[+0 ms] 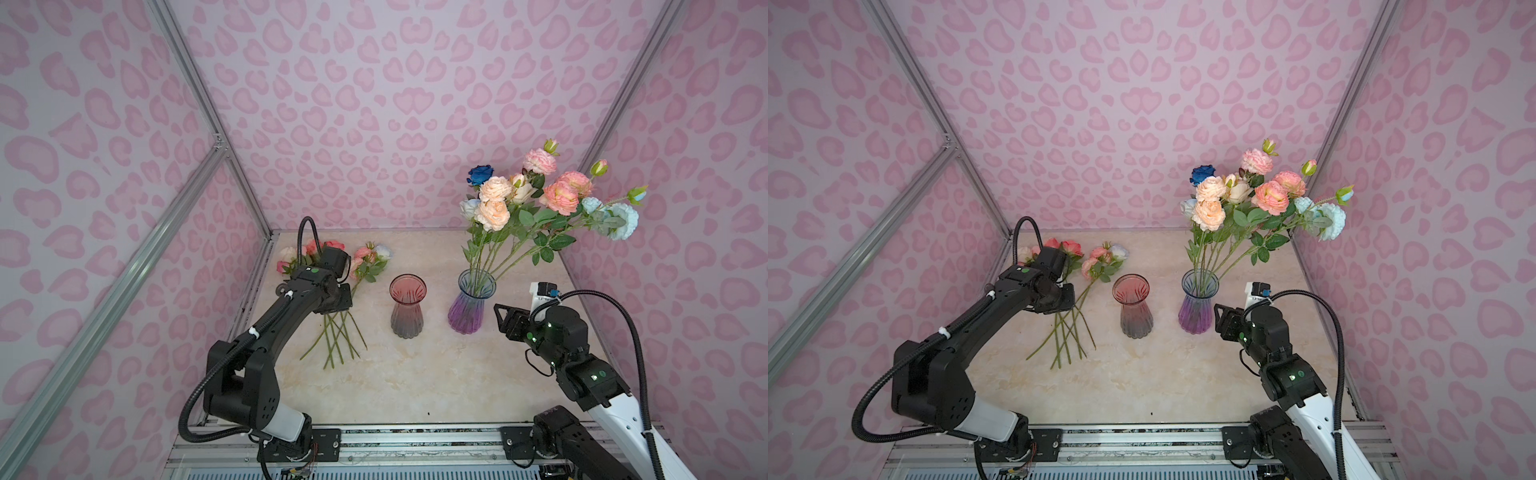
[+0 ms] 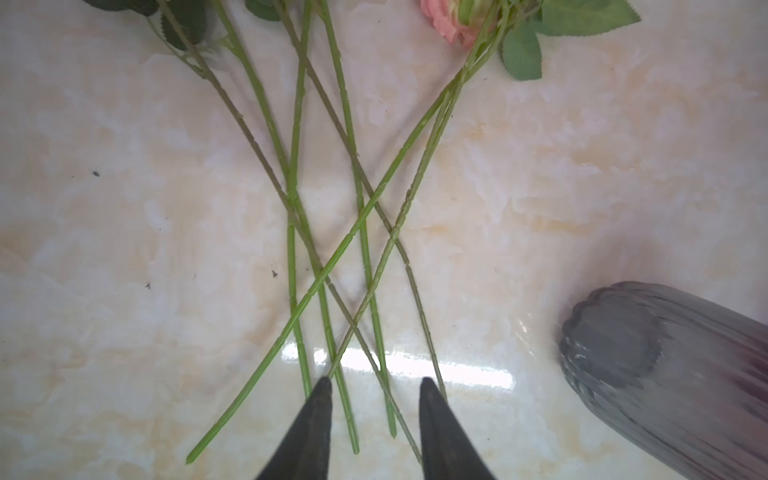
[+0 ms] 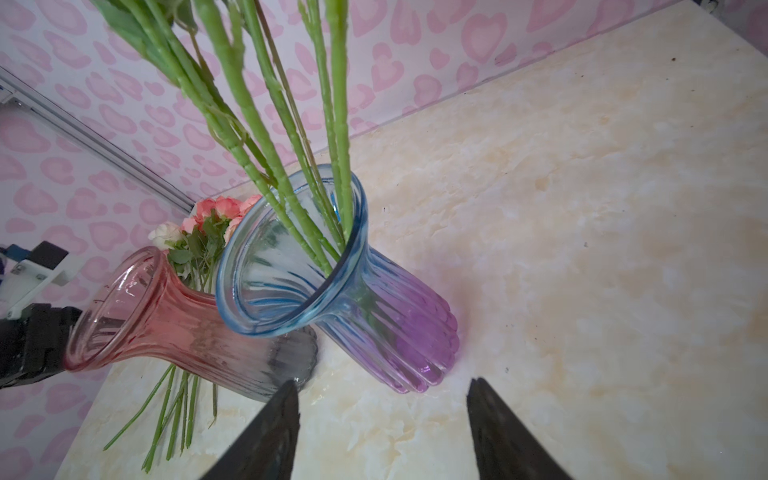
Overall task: Arrange the flowers into the vase
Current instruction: 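Release the pink vase and move the left gripper to the rose bunch, then lower the left gripper onto the bunch and close on a pink rose stem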
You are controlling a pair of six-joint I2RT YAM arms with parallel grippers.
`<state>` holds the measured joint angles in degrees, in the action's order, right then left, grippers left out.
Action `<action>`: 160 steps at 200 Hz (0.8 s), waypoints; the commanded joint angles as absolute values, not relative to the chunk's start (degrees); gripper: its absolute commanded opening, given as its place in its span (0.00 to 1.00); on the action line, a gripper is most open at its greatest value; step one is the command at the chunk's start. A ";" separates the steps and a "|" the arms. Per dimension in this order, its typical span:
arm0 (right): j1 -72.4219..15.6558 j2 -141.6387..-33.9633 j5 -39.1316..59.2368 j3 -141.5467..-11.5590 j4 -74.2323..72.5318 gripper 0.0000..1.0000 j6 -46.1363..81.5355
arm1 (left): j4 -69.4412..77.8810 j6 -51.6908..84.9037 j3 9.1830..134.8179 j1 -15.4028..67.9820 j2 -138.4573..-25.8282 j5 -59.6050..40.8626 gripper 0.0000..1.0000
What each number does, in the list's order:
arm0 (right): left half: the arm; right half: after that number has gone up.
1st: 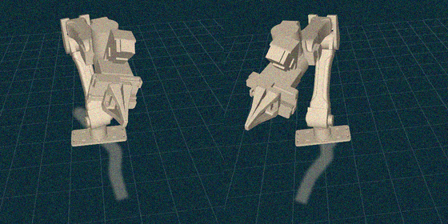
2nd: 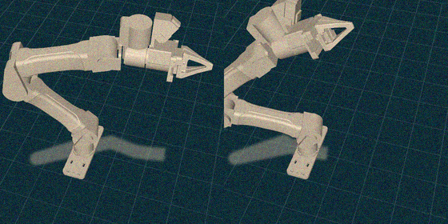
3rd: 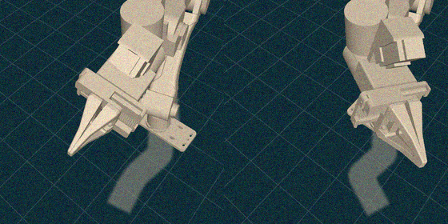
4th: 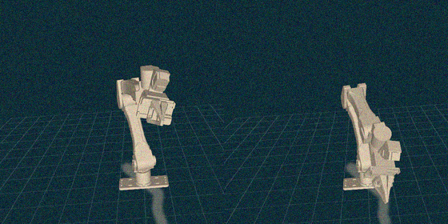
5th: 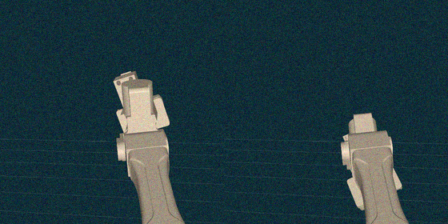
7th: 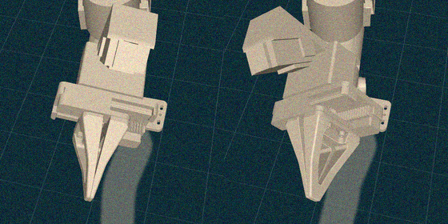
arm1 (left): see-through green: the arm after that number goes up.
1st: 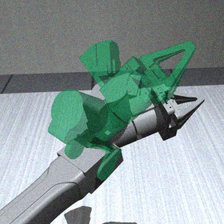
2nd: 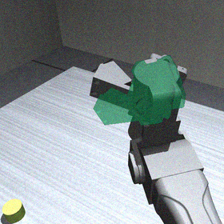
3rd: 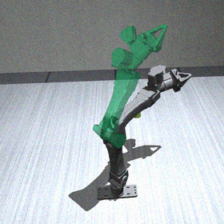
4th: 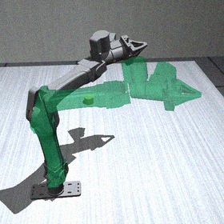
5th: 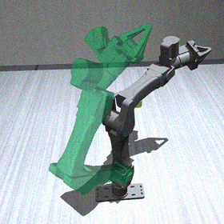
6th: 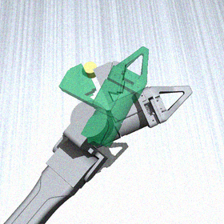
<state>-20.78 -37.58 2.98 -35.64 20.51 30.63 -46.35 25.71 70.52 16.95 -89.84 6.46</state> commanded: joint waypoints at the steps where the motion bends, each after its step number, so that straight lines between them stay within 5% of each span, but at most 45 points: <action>1: -21.93 -39.77 1.05 -34.97 16.60 0.66 30.12 | -38.72 24.48 71.38 17.10 -94.31 7.54 0.37; 89: -22.15 -41.87 -0.23 -33.38 13.73 0.67 30.15 | -34.61 20.39 82.99 17.49 -113.92 9.96 0.37; 160: -22.16 -44.06 0.04 -33.14 12.09 0.67 30.57 | -30.90 20.36 79.75 17.53 -115.99 7.06 0.16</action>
